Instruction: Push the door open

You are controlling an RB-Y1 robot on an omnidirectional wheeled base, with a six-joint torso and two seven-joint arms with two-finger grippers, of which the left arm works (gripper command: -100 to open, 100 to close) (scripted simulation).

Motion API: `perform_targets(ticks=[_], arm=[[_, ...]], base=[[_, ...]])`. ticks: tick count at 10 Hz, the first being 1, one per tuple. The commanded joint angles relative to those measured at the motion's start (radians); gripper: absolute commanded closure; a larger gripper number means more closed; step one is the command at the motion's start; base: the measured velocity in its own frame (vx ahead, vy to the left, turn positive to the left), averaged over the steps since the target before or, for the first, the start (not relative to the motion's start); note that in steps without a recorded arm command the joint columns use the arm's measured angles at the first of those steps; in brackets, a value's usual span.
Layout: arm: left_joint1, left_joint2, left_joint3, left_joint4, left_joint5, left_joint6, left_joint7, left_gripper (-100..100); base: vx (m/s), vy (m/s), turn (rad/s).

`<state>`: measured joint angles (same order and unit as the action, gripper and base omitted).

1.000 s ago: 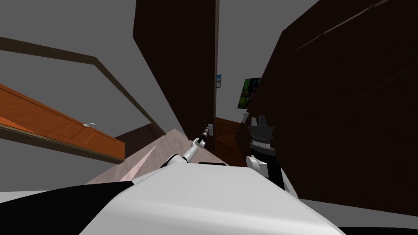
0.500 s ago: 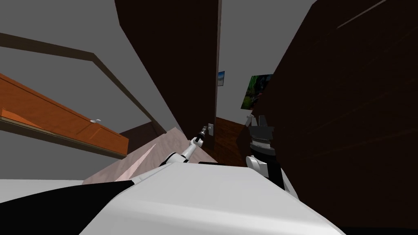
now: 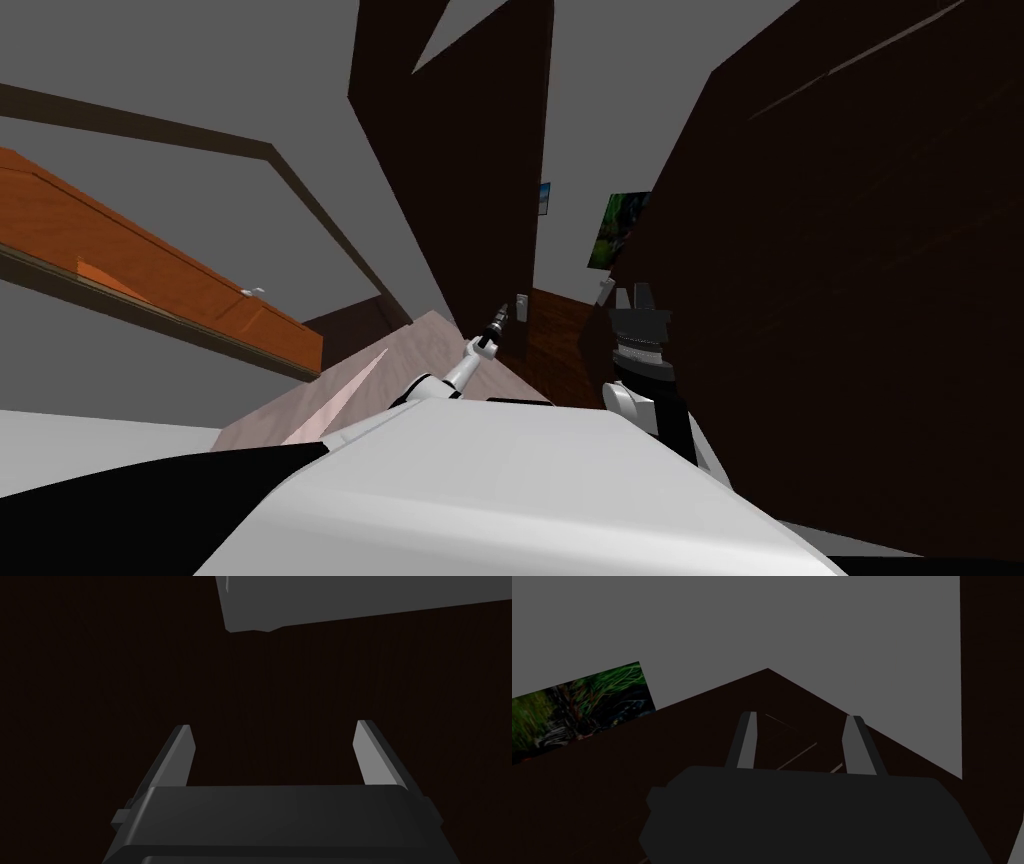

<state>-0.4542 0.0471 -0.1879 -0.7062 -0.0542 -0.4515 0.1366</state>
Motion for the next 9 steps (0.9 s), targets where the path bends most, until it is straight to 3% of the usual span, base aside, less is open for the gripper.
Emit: perform_targets(ticks=[1,4,5,6,9], arm=[[0.0,-0.007,-0.004,-0.004,0.001,0.002,0.005,-100],[0.001,-0.044,-0.013,-0.008,0.004,0.004,0.015,-100],[0.005,-0.04,-0.01,-0.008,0.002,0.0,0.008,-100],[0.006,-0.024,-0.007,-0.01,0.003,0.002,0.006,-100],[0.004,-0.011,-0.002,-0.008,0.004,0.0,0.003,-100]], base=[[-0.224,0.017,0.007],[-0.214,0.03,0.007],[-0.1,0.018,-0.006],[0.063,-0.048,-0.027],[0.169,-0.074,-0.016]])
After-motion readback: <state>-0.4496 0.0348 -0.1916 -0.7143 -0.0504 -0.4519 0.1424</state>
